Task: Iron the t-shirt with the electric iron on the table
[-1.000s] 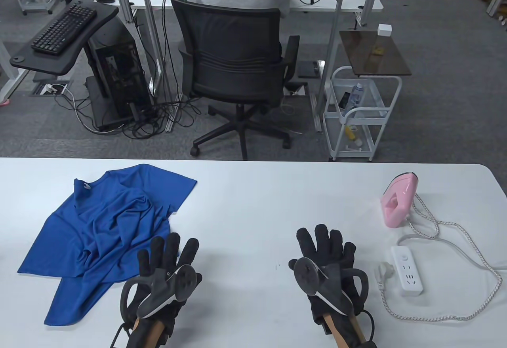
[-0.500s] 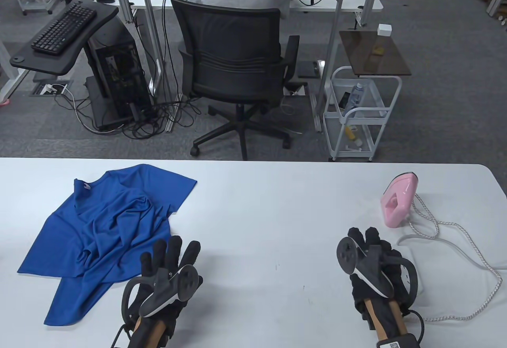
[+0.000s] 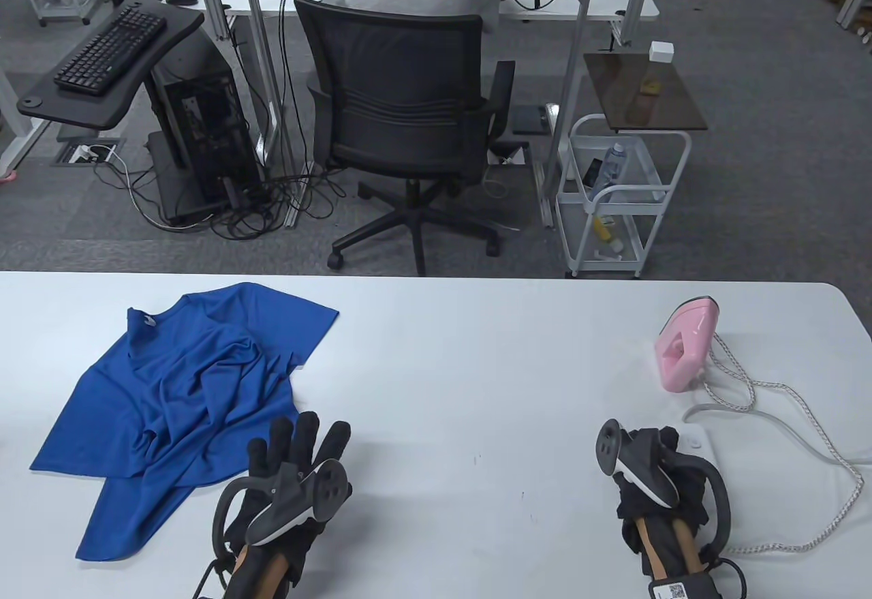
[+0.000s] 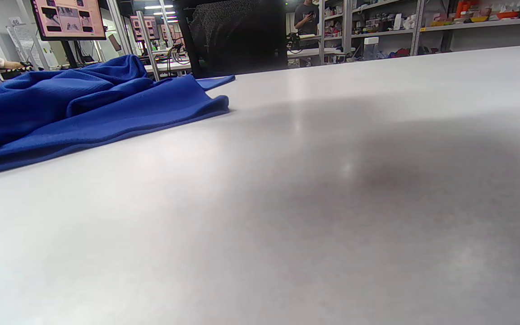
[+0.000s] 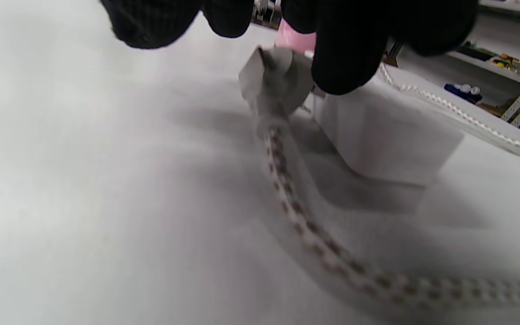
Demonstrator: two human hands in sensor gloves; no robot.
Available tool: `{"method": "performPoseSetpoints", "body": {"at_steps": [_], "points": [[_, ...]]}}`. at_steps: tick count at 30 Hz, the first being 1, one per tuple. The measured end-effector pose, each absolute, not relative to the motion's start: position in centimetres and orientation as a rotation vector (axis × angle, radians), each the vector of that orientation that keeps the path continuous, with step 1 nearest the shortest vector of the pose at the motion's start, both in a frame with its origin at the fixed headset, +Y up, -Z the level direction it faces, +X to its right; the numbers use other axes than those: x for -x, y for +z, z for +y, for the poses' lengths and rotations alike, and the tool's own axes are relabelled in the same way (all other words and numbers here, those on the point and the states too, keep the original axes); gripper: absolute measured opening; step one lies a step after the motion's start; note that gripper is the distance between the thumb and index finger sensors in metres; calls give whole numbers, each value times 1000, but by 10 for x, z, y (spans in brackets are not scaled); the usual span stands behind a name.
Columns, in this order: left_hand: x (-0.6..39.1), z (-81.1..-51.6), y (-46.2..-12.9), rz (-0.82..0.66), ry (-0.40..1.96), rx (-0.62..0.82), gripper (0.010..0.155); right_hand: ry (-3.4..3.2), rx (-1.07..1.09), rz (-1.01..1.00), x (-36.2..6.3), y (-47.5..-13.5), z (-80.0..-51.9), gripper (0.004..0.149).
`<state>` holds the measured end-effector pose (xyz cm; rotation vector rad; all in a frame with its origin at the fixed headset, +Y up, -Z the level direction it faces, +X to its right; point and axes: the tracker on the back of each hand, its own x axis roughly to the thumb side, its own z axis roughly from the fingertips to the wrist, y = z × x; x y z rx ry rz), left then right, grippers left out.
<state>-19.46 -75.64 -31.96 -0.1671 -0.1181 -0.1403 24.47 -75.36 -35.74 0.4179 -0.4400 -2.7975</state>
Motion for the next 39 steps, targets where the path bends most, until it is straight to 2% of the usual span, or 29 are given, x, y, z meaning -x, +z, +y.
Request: {"method": "performPoseSetpoints", "body": {"at_steps": [8, 15, 22, 26, 28, 33, 39], "points": [[194, -757, -319, -120, -142, 177, 81, -2847, -368, -526, -247, -364, -774, 69], [193, -755, -318, -122, -145, 189, 81, -2880, -331, -421, -248, -368, -772, 58], [194, -755, -319, -121, -152, 184, 81, -2901, -212, -245, -248, -365, -754, 42], [193, -754, -319, -120, -182, 181, 81, -2916, -196, -221, -247, -360, -742, 48], [193, -753, -319, -118, -180, 171, 81, -2932, -201, -210, -249, -357, -735, 60], [193, -755, -319, -118, -182, 178, 81, -2977, -240, -66, -256, -352, -719, 54], [193, -755, -320, -119, -184, 178, 81, -3039, -332, -4, -276, -346, -701, 50]]}}
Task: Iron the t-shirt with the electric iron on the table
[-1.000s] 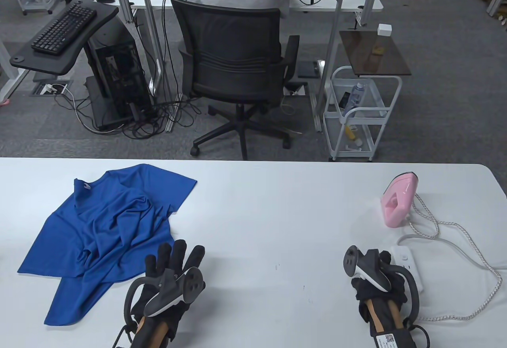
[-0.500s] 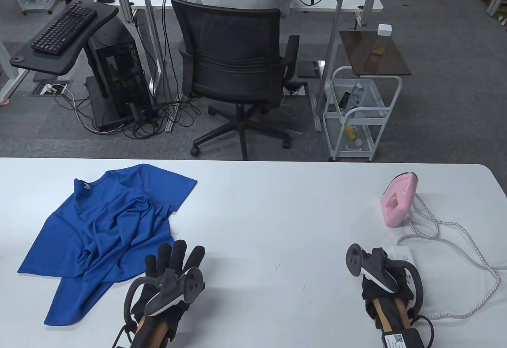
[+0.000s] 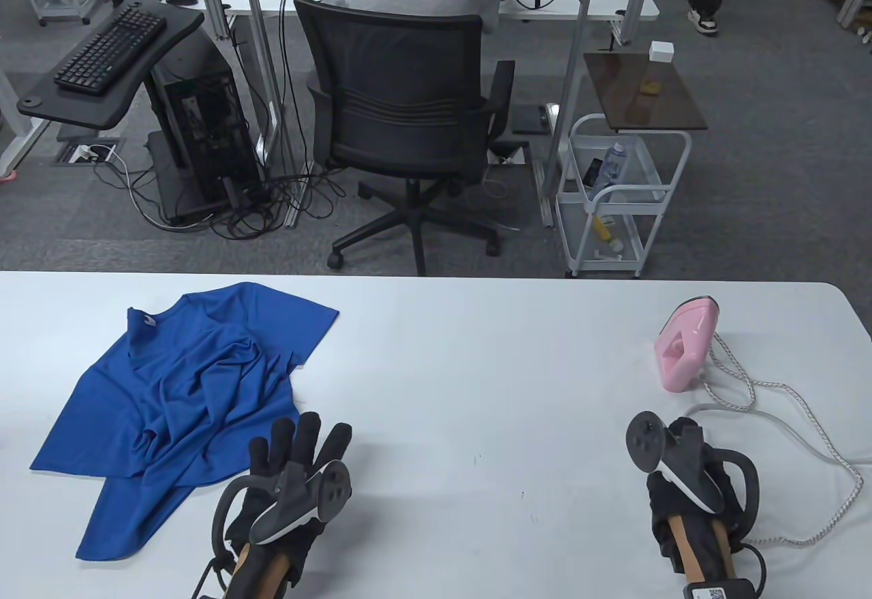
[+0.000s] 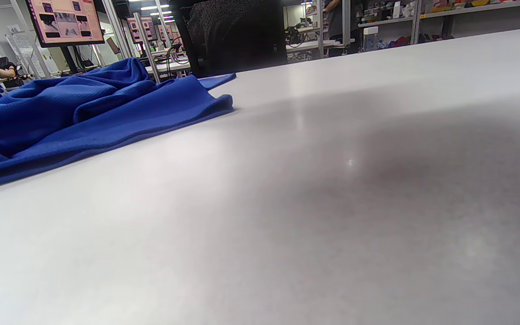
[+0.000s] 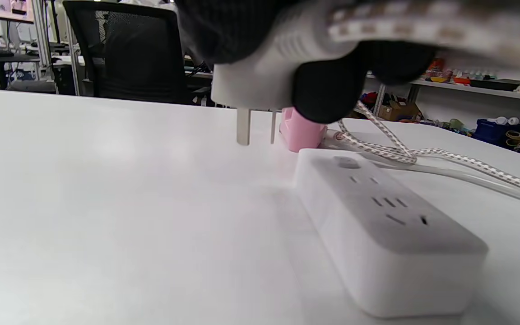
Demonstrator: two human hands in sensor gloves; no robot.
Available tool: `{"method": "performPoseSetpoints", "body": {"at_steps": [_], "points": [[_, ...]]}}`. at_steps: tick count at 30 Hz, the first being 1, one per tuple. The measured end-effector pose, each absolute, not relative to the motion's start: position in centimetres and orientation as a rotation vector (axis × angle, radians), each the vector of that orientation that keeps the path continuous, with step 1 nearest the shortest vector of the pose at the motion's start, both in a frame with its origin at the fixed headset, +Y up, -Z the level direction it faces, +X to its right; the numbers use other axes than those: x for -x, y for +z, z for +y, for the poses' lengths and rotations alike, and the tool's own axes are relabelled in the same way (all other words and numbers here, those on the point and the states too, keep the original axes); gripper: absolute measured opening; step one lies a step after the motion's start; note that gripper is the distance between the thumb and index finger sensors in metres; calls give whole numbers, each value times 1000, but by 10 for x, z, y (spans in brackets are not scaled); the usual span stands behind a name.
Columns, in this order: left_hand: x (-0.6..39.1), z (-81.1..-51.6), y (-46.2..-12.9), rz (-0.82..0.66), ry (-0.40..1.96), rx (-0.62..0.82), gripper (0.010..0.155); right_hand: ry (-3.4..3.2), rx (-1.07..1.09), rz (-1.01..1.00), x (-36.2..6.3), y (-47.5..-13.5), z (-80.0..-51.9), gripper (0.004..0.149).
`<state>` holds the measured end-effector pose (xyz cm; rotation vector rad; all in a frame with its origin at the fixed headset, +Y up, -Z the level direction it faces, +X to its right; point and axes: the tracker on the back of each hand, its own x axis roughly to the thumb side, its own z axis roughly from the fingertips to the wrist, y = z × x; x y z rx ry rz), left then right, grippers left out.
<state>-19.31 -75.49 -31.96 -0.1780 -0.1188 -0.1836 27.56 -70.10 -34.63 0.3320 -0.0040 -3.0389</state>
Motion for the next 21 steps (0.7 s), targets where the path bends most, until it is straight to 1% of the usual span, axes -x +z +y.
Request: {"method": "performPoseSetpoints", "body": {"at_steps": [4, 9, 14, 21], "points": [[192, -755, -319, -121, -191, 184, 81, -3009, -414, -12, -289, -343, -698, 52], [192, -755, -319, -122, -187, 185, 81, -2978, -522, -51, -309, -343, -701, 51], [192, -756, -319, -121, -186, 188, 81, -2966, -602, -133, -321, -343, -703, 51], [192, -756, -319, -122, -187, 198, 80, -2941, -645, -189, -329, -345, -714, 50]]}}
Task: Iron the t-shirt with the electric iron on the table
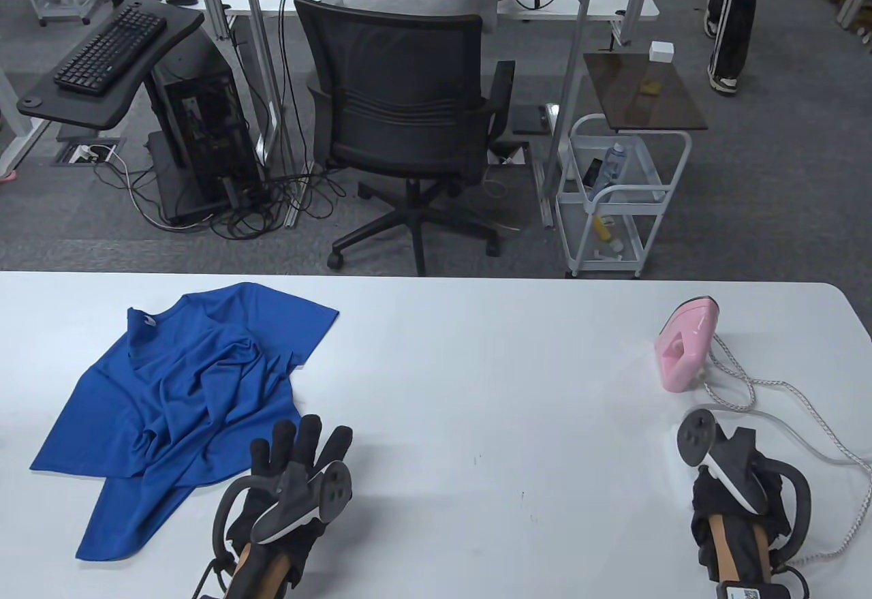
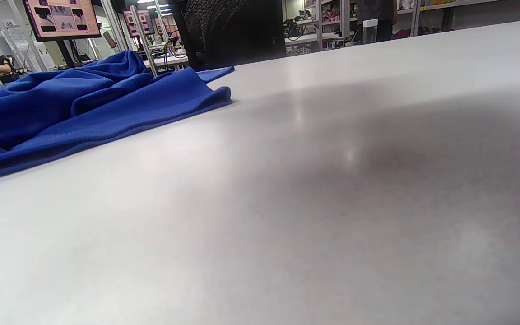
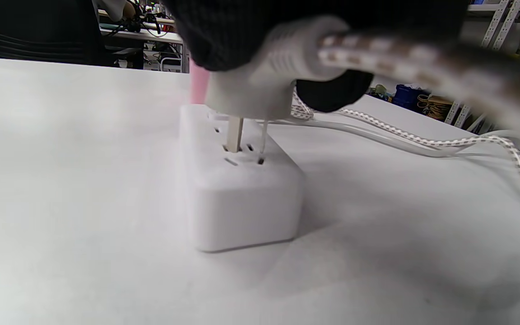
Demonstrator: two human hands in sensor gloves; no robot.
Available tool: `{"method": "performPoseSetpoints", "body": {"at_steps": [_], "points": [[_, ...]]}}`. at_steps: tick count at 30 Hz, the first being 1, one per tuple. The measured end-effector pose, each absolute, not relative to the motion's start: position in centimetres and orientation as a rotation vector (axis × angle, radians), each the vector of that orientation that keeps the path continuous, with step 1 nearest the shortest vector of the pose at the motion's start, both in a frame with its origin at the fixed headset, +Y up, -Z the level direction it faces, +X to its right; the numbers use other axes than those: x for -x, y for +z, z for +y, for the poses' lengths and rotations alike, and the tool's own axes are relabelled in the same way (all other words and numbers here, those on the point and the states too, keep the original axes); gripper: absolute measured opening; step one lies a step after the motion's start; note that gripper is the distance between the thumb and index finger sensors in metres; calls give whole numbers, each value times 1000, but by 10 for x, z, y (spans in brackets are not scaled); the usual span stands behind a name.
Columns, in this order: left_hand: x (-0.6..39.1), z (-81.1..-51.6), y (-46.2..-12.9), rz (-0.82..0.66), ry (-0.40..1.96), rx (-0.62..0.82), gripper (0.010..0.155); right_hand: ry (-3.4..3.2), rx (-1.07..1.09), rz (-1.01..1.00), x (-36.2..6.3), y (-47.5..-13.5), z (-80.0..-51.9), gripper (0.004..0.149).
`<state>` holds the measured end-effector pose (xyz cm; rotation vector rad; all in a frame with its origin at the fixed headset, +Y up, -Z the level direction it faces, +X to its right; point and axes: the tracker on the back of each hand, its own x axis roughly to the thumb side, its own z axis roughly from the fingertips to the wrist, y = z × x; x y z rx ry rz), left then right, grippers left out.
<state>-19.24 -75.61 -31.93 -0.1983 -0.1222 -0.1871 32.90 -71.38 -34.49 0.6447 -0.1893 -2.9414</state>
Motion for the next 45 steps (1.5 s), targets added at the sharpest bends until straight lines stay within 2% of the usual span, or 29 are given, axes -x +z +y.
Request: {"method": "performPoseSetpoints", "body": {"at_steps": [21, 22, 23, 25, 35, 37, 41, 45], "points": [[192, -757, -319, -125, -176, 218, 80, -2906, -689, -205, -329, -352, -719, 50], [192, -757, -319, -125, -176, 218, 80, -2902, -687, -211, -329, -352, -719, 50], [192, -757, -319, -126, -176, 219, 80, -2933, -635, -310, -330, -355, -731, 51], [192, -757, -319, -127, -176, 220, 80, -2893, -649, -239, -328, -357, -730, 52], [191, -759, -320, -129, -180, 230, 80, -2907, -662, -334, -329, -354, -728, 53], [191, -760, -320, -129, -184, 234, 80, -2917, -662, -338, -330, -352, -727, 56], [191, -760, -320, -129, -188, 242, 80, -2903, -646, -400, -327, -354, -734, 76], [191, -760, -319, -130, -186, 253, 80, -2885, -648, -470, -322, -359, -743, 81]]}}
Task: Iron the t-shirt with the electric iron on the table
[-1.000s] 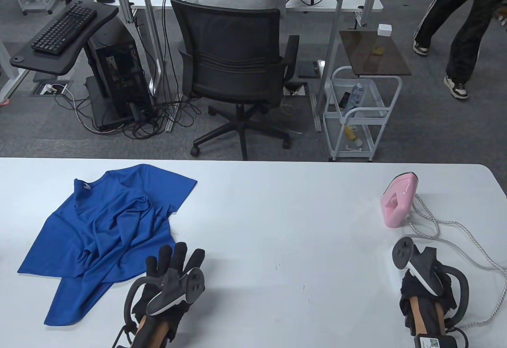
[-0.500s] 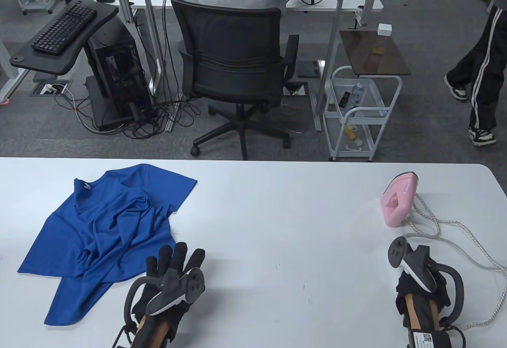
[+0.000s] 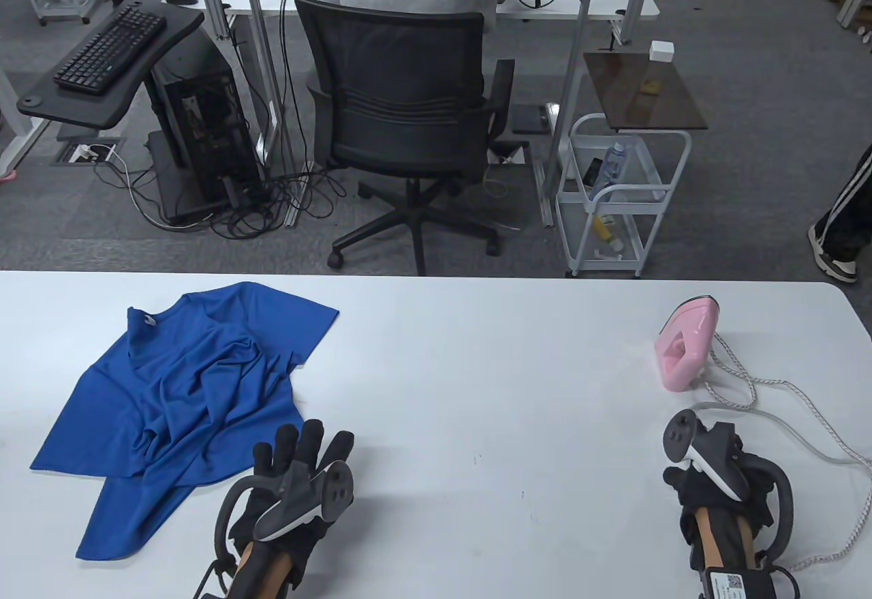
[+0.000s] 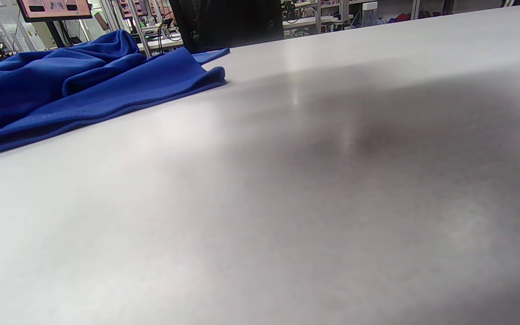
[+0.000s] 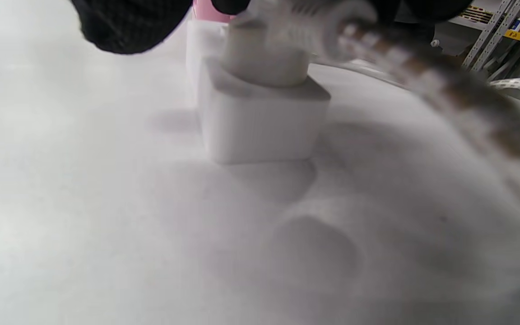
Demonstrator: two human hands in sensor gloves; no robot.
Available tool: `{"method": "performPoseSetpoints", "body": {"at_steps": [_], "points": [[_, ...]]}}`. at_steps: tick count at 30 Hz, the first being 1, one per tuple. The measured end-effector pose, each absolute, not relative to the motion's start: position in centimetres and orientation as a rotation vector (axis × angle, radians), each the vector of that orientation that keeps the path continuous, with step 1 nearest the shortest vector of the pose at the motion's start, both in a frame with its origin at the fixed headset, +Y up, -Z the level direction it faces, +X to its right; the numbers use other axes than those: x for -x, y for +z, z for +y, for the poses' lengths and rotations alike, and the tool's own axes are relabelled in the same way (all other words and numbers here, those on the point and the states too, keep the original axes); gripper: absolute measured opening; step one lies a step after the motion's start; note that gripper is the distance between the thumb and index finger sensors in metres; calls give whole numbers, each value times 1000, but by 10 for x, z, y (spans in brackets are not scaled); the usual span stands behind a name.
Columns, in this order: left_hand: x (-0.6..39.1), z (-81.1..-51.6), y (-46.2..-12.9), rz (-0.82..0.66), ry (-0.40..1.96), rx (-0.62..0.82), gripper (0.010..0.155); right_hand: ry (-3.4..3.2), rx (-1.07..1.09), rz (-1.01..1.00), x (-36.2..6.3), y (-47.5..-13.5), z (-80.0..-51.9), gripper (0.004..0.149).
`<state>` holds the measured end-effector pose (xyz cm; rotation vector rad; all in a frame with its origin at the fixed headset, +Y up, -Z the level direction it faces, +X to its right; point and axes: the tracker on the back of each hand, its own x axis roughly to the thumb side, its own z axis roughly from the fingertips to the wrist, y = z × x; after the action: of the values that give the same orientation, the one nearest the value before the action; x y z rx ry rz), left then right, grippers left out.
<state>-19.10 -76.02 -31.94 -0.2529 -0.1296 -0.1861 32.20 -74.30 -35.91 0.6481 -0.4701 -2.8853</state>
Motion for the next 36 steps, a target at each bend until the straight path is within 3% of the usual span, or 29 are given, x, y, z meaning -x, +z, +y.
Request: {"method": "performPoseSetpoints", "body": {"at_steps": [14, 21, 24, 30, 36], "points": [[191, -760, -320, -132, -182, 262, 80, -2902, -715, -563, -320, -364, -756, 83], [194, -757, -320, -126, -170, 253, 79, -2924, -678, -454, -316, -362, -751, 83], [203, -750, -320, -109, -119, 238, 79, -2944, -591, -371, -302, -361, -740, 83], [241, -728, -321, 6, -44, 152, 79, -3108, -285, 28, -252, -349, -698, 83], [279, -731, -324, 102, 101, 137, 78, -3213, -9, 109, -204, -337, -690, 86]]}}
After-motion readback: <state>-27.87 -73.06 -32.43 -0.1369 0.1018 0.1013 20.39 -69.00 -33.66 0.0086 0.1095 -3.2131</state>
